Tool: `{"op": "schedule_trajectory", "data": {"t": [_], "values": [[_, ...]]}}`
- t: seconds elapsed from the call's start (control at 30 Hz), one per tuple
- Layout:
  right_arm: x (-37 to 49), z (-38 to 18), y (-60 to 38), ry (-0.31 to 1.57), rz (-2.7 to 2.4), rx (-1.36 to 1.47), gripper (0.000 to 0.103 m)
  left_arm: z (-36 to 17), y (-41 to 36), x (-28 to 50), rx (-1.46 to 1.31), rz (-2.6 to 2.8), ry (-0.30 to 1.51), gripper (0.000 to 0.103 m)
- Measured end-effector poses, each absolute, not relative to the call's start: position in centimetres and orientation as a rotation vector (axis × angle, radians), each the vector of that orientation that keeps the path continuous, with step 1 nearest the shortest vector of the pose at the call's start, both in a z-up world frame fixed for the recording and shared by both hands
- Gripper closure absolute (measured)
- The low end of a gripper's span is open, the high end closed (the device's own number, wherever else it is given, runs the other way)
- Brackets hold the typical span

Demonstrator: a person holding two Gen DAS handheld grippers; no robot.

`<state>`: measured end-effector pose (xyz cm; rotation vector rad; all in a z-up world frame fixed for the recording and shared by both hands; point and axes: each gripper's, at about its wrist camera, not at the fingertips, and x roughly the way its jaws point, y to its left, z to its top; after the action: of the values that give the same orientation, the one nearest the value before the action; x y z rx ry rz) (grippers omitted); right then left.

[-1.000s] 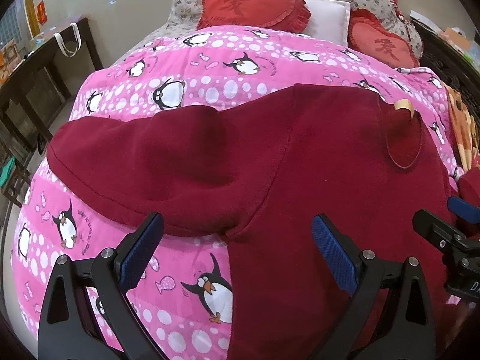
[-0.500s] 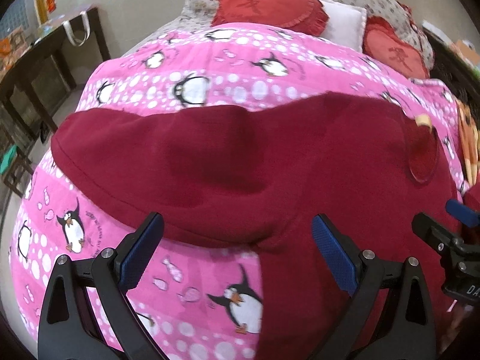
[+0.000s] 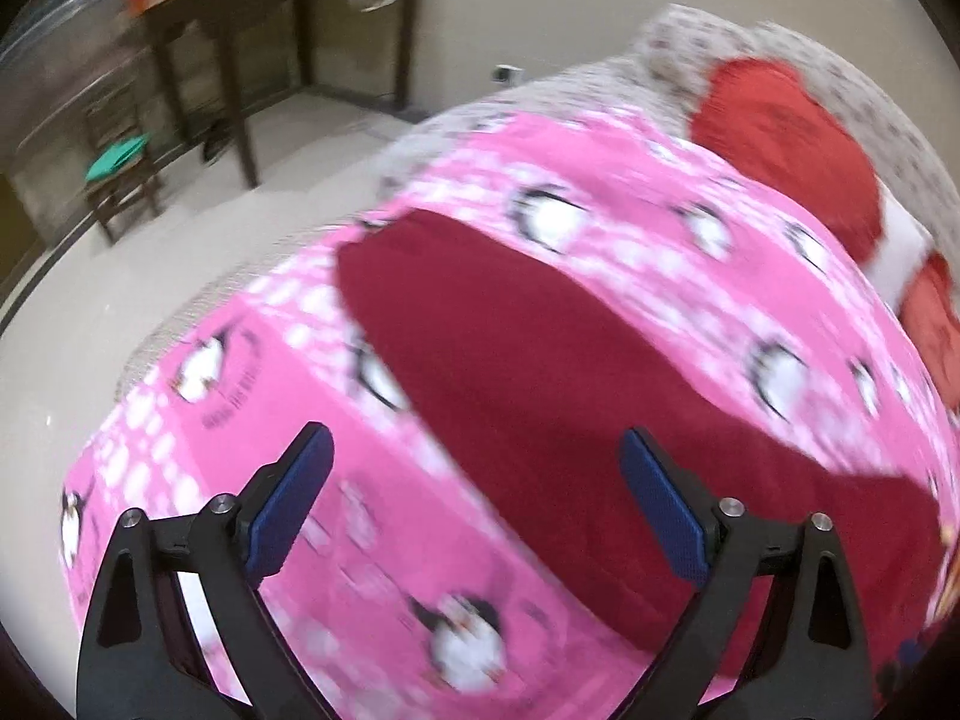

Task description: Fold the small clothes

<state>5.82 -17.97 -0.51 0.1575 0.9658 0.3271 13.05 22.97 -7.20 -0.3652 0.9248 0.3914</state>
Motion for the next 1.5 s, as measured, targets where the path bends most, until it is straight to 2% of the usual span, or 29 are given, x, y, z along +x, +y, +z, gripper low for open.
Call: {"op": "schedule_trajectory", "data": {"t": [0.23,0.47,0.6,0.67,0.73,0.77,0.83,0.87,0.93,1.13,1.27,1.37,1.5], "values": [[6.0,-0.7,-16.5,0.979,0.349,0.130,0.002,-8.8,27.9,14.7,-0.474,0.442,0.934,0.007],[6.1,-0.9,-16.0,0.989,0.357,0.124,0.002,-9.9,28.7,16.9,-0.479,0.446,0.940,0.007],[6.2,-1.1,-15.9,1.000,0.356,0.127,0.002,-10.1,28.6,17.4,-0.472,0.433,0.932,0.013],[6.1,-1.2,-15.8,1.003,0.357,0.129,0.002,-10.3,28.6,17.6,-0.477,0.422,0.920,0.021],[6.1,-1.2,-15.8,1.006,0.358,0.132,0.002,-10.4,28.6,17.9,-0.499,0.389,0.899,0.049],[6.0,-1.2,-15.8,1.006,0.359,0.132,0.002,-10.4,28.5,18.0,-0.504,0.377,0.894,0.056],[6.0,-1.2,-15.8,1.006,0.360,0.134,0.002,-10.4,28.4,18.2,-0.490,0.382,0.893,0.083],[5.9,-1.1,-15.9,1.005,0.360,0.136,0.002,-10.3,28.4,18.3,-0.488,0.383,0.900,0.089],[5.8,-1.0,-16.2,1.002,0.356,0.143,0.002,-9.7,28.3,17.8,-0.512,0.378,0.892,0.095],[5.6,-0.7,-18.3,0.984,0.327,0.194,0.002,-3.6,22.2,13.7,-0.479,0.182,0.756,0.095],[5.4,-0.7,-19.8,0.981,0.302,0.234,0.002,-1.2,15.6,11.8,-0.407,0.023,0.734,0.095],[4.8,-0.6,-21.0,0.972,0.280,0.249,0.002,-1.3,9.9,10.6,-0.353,-0.100,0.756,0.095],[4.1,-0.6,-22.8,0.977,0.248,0.275,0.002,-5.3,2.5,10.1,-0.285,-0.208,0.863,0.095]]}}
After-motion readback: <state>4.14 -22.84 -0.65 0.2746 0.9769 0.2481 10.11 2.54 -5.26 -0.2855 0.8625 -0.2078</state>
